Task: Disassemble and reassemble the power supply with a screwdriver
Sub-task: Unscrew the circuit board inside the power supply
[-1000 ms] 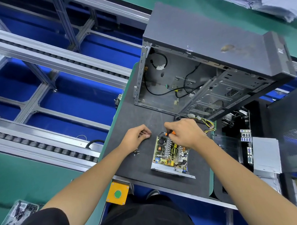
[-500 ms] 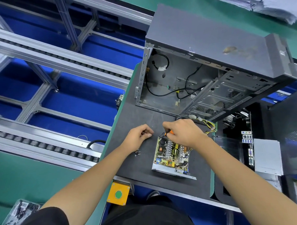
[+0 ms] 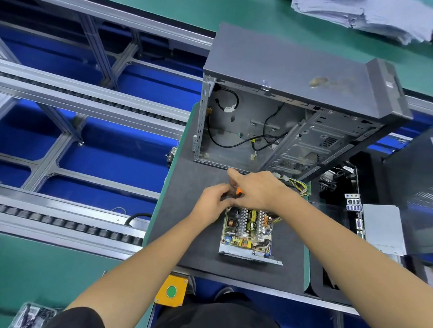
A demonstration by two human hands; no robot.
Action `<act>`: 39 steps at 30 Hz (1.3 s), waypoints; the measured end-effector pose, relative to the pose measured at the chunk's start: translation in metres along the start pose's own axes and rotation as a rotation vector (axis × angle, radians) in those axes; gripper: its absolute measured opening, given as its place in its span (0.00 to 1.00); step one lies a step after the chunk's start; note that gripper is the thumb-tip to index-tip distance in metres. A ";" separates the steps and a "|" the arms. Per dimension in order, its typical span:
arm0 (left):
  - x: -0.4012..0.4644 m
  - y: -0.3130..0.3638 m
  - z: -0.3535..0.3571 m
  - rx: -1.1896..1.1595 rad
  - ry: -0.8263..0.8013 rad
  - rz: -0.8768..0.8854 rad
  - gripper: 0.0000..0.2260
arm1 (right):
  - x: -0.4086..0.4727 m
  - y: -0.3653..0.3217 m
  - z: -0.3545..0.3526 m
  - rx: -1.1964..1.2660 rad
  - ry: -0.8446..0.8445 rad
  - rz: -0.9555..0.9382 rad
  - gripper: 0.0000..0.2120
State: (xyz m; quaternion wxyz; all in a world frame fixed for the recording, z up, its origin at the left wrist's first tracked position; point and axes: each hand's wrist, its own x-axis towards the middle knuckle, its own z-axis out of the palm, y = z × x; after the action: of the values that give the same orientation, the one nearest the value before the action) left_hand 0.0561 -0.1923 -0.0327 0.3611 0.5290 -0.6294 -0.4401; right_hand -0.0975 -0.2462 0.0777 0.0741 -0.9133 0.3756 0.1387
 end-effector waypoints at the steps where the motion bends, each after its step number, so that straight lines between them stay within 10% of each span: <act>1: 0.000 0.000 0.000 -0.016 -0.005 -0.013 0.07 | 0.000 0.002 -0.002 -0.039 0.021 -0.053 0.18; 39: 0.009 0.032 -0.017 0.130 -0.121 -0.123 0.12 | 0.003 0.002 -0.019 -0.259 0.036 -0.140 0.12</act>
State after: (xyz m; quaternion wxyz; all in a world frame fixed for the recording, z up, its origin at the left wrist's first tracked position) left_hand 0.0594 -0.2027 0.0029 0.2595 0.5612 -0.6439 -0.4507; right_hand -0.0930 -0.2542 0.0946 -0.0418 -0.9416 0.2911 0.1640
